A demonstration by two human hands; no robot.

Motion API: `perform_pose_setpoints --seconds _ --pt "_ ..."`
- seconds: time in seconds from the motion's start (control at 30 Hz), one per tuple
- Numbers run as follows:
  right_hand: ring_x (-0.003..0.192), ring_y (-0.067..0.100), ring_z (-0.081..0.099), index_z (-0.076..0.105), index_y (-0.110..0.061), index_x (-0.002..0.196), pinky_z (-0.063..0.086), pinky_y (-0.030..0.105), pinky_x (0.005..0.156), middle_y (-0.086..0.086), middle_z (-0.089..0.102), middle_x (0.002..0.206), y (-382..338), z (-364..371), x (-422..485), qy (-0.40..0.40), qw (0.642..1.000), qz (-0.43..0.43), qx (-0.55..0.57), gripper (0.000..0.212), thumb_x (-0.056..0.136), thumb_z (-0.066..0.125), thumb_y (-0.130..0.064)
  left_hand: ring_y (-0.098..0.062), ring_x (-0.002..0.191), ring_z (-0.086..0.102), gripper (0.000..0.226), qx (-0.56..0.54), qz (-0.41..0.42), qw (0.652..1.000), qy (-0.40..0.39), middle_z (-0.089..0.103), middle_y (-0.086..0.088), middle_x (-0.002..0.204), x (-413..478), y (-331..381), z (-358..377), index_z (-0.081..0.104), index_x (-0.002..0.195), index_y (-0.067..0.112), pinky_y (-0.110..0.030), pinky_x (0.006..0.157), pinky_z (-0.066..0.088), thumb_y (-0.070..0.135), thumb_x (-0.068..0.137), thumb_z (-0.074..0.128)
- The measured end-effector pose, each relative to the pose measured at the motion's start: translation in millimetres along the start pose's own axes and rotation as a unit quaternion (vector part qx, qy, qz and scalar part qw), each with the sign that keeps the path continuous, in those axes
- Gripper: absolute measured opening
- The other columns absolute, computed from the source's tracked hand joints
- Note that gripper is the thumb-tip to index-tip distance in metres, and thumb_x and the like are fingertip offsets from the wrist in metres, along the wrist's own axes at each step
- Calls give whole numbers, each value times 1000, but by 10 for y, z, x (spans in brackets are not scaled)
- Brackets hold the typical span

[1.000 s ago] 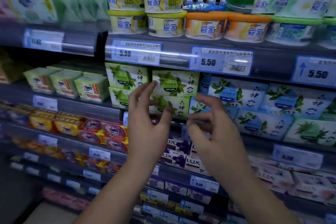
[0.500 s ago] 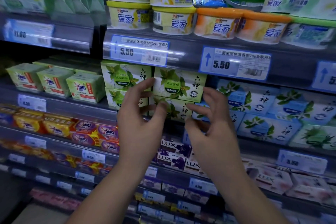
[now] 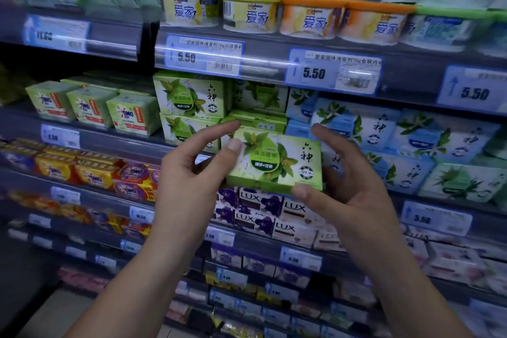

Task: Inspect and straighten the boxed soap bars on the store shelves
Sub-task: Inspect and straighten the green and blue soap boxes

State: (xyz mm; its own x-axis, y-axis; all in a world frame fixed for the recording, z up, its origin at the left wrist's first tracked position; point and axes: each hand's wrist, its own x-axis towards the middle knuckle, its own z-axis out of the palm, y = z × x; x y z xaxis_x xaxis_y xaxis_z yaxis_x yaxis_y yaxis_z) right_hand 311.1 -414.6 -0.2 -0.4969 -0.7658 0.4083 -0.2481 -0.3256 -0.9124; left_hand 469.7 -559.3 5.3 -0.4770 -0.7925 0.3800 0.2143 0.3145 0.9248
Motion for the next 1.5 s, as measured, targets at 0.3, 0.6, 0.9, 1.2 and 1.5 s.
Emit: perform_pose_setpoints --seconds 0.3,0.6,0.9,1.2,1.5 --pt "104 15 76 71 -39 124 63 25 83 -11 75 122 13 -233 -200 12 1000 6 2 46 82 86 -28 -6 85 78 47 39 1 998 -43 81 15 97 -285 50 25 78 116 36 -19 77 61 46 71 80" --pt "86 17 78 78 -35 113 64 31 76 -2 81 108 -16 -326 -312 19 997 54 43 28 87 79 -44 -21 67 80 28 39 -26 999 -7 78 -17 97 -513 145 181 83 101 36 -21 66 63 34 73 81" --pt "104 31 73 76 -20 107 63 37 78 -1 78 110 -64 -430 -235 24 975 153 163 34 77 88 -30 4 114 68 72 28 -39 994 -94 68 28 128 -593 147 189 58 145 39 -18 89 58 35 80 88" --pt "107 16 76 68 -38 123 63 32 85 -3 79 116 -38 -249 -188 27 994 81 63 61 66 91 -37 -28 98 78 45 -49 -90 992 -69 80 -13 101 -314 -55 18 74 120 24 -32 84 63 40 79 81" --pt "120 5 68 77 -33 100 60 24 91 -15 71 130 45 189 -40 58 998 4 -13 60 85 68 24 -6 118 70 59 23 58 994 -89 75 18 124 46 -153 -372 77 108 37 -21 85 62 -18 87 70"
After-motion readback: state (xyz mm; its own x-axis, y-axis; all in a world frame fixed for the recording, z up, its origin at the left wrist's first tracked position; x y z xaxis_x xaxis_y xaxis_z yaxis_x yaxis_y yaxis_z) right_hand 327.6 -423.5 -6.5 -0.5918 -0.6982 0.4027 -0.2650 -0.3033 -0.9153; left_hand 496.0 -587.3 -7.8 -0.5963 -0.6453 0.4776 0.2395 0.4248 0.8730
